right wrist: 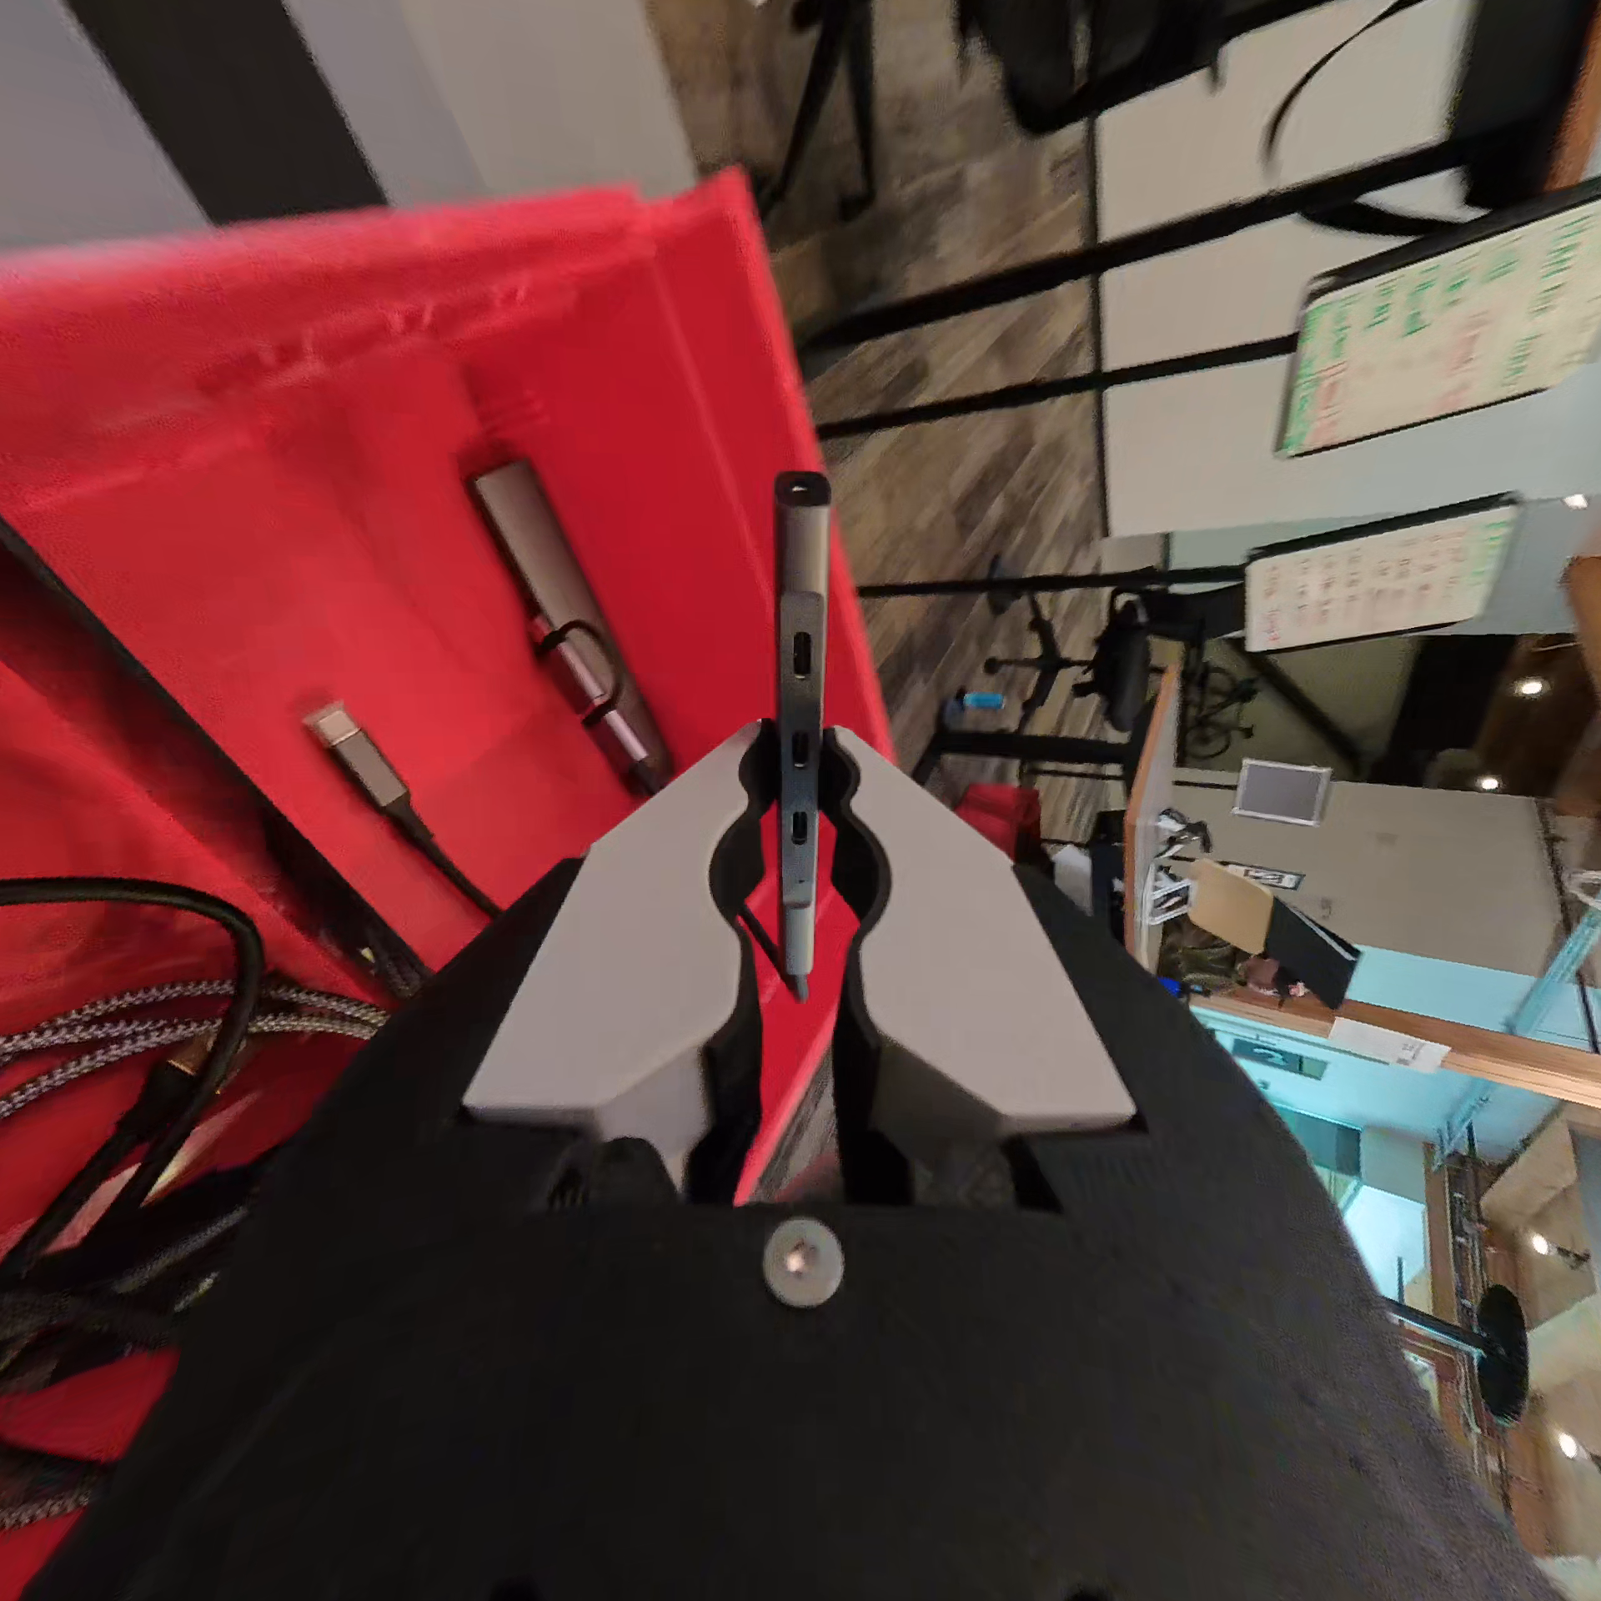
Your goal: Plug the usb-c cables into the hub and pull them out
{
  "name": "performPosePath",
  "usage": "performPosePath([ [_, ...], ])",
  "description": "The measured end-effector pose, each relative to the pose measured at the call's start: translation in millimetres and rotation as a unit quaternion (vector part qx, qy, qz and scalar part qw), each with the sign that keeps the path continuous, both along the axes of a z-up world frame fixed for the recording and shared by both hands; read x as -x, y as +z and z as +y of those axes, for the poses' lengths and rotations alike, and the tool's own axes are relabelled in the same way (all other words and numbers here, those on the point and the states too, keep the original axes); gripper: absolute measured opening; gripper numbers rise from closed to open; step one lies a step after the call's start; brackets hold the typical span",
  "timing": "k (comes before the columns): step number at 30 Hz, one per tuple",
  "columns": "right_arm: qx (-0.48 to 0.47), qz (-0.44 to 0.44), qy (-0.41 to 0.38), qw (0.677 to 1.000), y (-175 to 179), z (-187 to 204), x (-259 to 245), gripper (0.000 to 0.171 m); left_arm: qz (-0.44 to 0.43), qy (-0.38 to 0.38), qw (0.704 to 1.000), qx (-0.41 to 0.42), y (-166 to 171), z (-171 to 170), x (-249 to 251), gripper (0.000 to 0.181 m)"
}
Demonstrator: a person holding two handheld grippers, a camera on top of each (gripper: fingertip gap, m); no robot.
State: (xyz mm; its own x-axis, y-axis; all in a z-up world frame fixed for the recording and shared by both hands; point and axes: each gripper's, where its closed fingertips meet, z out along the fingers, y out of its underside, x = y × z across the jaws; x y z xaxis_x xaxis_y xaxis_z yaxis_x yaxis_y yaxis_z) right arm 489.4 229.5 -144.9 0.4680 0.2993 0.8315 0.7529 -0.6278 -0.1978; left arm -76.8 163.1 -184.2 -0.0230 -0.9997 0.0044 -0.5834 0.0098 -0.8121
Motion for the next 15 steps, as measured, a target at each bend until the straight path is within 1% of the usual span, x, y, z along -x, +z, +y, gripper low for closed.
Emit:
performPosePath([
  [3, 0.057, 0.005, -0.009, 0.998, -35, 1, -7, 0.007, 0.001, 0.005, 1.0, 0.002, -1, 2, 2, 0.078],
  [5, 0.102, 0.032, -0.023, 0.994, -55, -2, -8, 0.007, 0.004, 0.005, 1.0, 0.005, -3, 2, 3, 0.078],
  [6, 0.105, 0.043, -0.034, 0.993, -56, -1, -10, 0.007, 0.006, 0.006, 1.0, 0.003, -4, 3, 3, 0.078],
  [8, 0.127, 0.099, -0.029, 0.987, -62, 0, -1, 0.008, 0.011, 0.006, 1.0, 0.001, -5, 3, 3, 0.078],
  [9, 0.133, 0.11, -0.031, 0.985, -62, 0, 1, 0.016, 0.01, 0.006, 1.0, 0.0, -5, 3, 2, 0.079],
  [11, 0.164, 0.104, -0.031, 0.98, -65, -2, 1, 0.038, 0.007, 0.008, 1.0, 0.001, -3, 4, 1, 0.081],
  [13, 0.155, 0.095, -0.022, 0.983, -58, 1, 3, 0.042, 0.011, 0.023, 1.0, -0.012, -2, 10, 2, 0.085],
  [15, 0.142, 0.095, -0.011, 0.985, -50, 3, 11, 0.056, 0.01, 0.029, 0.999, -0.019, 0, 13, 3, 0.09],
])
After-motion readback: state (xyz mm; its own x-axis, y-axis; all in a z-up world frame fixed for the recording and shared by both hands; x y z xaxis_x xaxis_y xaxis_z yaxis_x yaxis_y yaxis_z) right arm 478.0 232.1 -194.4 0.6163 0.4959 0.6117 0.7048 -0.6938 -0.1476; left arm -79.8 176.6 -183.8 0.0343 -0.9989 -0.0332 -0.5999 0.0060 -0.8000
